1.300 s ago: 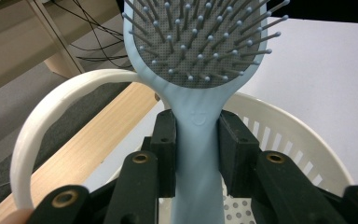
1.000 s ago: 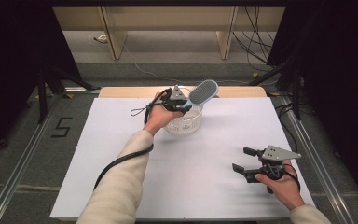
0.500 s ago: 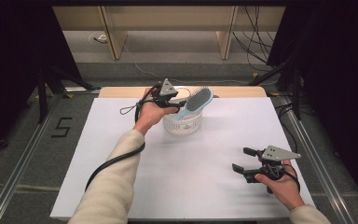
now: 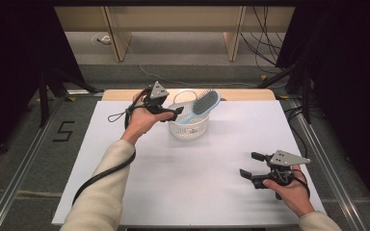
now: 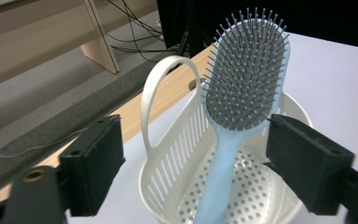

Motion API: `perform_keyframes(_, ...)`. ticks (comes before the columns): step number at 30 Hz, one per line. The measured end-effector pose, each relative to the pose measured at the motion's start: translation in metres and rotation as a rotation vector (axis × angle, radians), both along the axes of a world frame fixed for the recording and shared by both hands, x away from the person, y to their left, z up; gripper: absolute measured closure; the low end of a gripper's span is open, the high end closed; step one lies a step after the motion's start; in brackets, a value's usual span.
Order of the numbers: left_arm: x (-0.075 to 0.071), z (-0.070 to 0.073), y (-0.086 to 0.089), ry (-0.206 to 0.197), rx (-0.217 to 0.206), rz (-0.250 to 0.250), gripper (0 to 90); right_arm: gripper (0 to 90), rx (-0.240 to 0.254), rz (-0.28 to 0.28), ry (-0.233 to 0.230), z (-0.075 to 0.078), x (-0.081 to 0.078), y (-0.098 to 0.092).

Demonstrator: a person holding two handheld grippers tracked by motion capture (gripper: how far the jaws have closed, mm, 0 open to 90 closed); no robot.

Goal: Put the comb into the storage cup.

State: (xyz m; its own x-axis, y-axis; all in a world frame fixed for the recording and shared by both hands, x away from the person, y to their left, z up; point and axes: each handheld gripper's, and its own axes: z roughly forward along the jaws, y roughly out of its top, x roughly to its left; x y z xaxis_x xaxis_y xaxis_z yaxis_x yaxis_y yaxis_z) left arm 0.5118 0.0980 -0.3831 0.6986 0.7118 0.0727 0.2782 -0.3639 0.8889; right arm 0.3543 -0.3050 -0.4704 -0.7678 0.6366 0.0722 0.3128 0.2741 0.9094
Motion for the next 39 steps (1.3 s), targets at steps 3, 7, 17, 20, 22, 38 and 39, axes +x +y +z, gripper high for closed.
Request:
perform_keyframes(3,-0.006,-0.002,0.008,0.012,-0.01,0.009,13.7,17.4,-0.001,-0.001,0.003,0.0,0.0,0.0)
perform_keyframes(7,-0.015,-0.008,0.018,0.041,-0.024,0.035,5.6,17.4,0.0,-0.003,0.003,0.0,0.0,0.0)
perform_keyframes(17,-0.036,-0.026,0.044,0.052,-0.045,0.09,0.0,17.4,0.003,-0.01,0.006,-0.001,0.001,0.0)
perform_keyframes(20,-0.042,-0.028,0.05,0.048,-0.057,0.096,0.0,17.4,0.002,-0.012,0.008,-0.001,0.001,0.0)
perform_keyframes(22,-0.047,-0.031,0.052,0.045,-0.059,0.101,0.0,17.4,0.006,-0.013,0.01,-0.001,0.001,0.0)
perform_keyframes(38,-0.077,-0.045,0.064,0.067,-0.104,0.117,0.0,17.4,0.013,-0.021,0.008,0.0,0.001,-0.002)
perform_keyframes(39,-0.079,-0.045,0.064,0.068,-0.104,0.118,0.0,17.4,0.014,-0.02,0.006,0.0,0.001,-0.002)
